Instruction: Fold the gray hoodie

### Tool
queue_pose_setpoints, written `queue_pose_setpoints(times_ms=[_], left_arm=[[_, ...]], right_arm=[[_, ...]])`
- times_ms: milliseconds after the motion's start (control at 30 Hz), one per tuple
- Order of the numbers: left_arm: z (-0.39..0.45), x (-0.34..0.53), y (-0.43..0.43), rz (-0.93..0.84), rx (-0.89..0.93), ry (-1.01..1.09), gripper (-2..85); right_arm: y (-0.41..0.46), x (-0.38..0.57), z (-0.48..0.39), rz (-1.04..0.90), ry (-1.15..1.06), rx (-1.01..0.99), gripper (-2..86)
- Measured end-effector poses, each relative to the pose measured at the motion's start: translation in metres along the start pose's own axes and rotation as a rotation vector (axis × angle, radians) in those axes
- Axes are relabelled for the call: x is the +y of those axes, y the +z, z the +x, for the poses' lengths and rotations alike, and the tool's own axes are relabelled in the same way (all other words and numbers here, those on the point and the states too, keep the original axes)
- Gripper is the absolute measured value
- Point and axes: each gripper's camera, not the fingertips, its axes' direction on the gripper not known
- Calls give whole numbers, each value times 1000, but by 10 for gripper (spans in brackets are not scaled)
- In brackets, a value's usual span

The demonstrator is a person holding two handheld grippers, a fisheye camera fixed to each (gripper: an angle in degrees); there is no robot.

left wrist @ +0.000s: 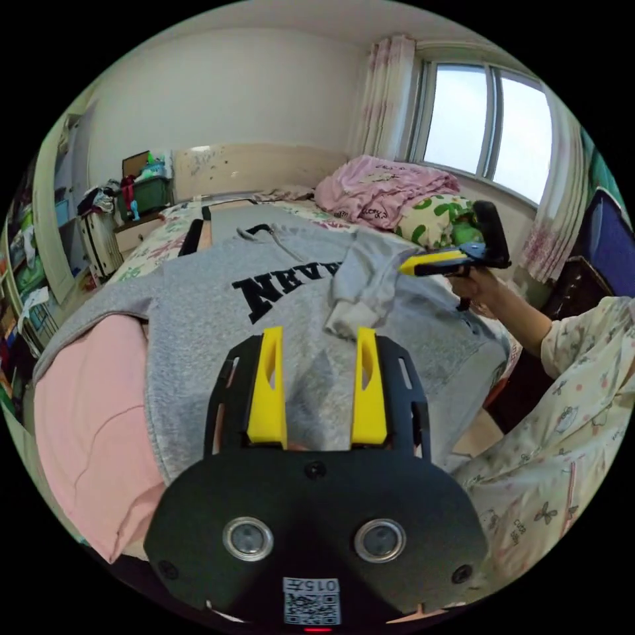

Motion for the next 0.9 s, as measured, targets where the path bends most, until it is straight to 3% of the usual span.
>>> queue_pose_setpoints(times_ms=[233, 300, 400, 533, 667, 767, 900], left_arm=[[80, -60, 13, -32, -14, 317, 160], [114, -83, 49, -157, -108, 456, 136], [138, -95, 80, -205, -131, 557, 91], [152, -99, 57, -181, -173, 568, 32], [174, -70, -21, -45, -369, 601, 17], [190, -38, -53, -43, -476, 642, 13], [193, -1, -56, -90, -450, 605, 12]], right_arm=[[20, 85, -7, 95, 127, -4, 48], [28, 108, -2, 114, 183, -21, 52], [41, 148, 7, 143, 256, -7, 59], [57, 201, 30, 192, 362, 113, 74], [96, 243, 66, 166, 414, 309, 92], [139, 257, 98, 136, 436, 366, 102], [204, 251, 129, -9, 362, 413, 107]])
